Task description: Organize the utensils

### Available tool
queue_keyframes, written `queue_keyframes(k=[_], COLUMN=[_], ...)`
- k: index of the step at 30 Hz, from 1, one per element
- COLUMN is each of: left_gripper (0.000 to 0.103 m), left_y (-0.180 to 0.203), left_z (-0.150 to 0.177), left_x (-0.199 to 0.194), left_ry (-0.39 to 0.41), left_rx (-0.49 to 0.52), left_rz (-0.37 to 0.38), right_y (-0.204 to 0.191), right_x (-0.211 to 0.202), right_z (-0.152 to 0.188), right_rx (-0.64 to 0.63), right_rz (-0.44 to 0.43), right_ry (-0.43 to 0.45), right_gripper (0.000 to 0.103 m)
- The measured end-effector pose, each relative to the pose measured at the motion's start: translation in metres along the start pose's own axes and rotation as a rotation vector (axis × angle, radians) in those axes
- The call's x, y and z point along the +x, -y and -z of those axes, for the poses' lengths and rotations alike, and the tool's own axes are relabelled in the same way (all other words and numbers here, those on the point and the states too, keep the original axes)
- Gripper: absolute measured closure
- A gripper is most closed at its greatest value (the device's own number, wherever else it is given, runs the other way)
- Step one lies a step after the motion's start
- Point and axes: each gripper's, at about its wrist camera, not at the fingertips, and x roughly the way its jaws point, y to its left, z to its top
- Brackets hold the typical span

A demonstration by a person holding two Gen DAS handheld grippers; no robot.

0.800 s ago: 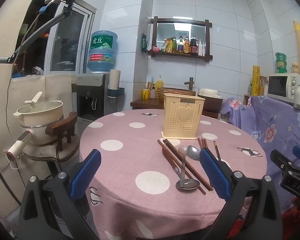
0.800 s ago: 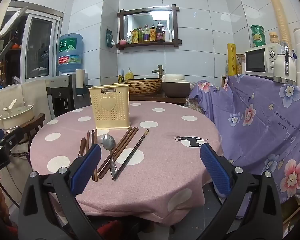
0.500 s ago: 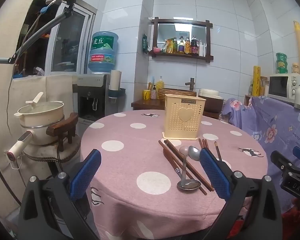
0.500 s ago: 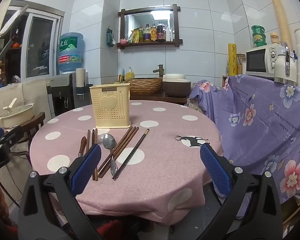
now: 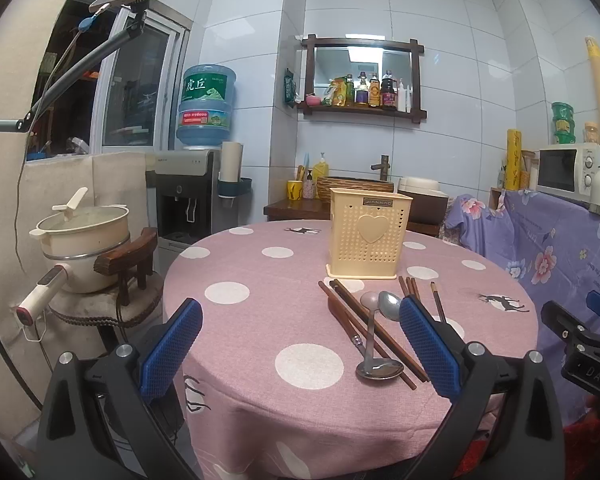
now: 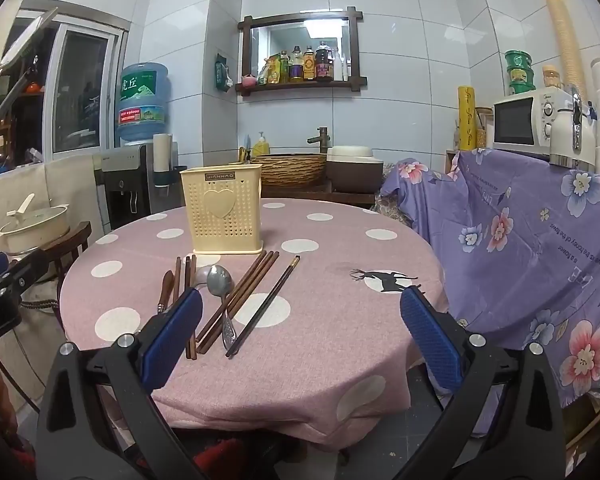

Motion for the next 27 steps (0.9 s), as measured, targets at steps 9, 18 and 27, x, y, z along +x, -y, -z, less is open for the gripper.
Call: queue_keyframes(k=[9, 18, 27], left_gripper=[0.005, 0.005, 0.005], left_y=[0.0009, 0.0012, 0.0019], left_z=[-0.0014, -0.0012, -0.0004], left_x=[-0.0001, -0.0005, -0.0002], left_ry=[0.002, 0.002, 0.005], left_rx=[0.010, 0.012, 0.017], left_rz=[-0.005, -0.004, -0.010], right_y=[-0.0005, -0.0005, -0.0013], right_x=[0.0007, 0.0005, 0.0021], right_z=[-0.0006, -0.0013, -0.0007], right_rx=[-0.002, -0.003, -0.004], right_rz=[0.001, 0.001, 0.001], right_ry=[0.000, -0.003, -0.004], right_gripper=[0.005, 0.005, 0.005])
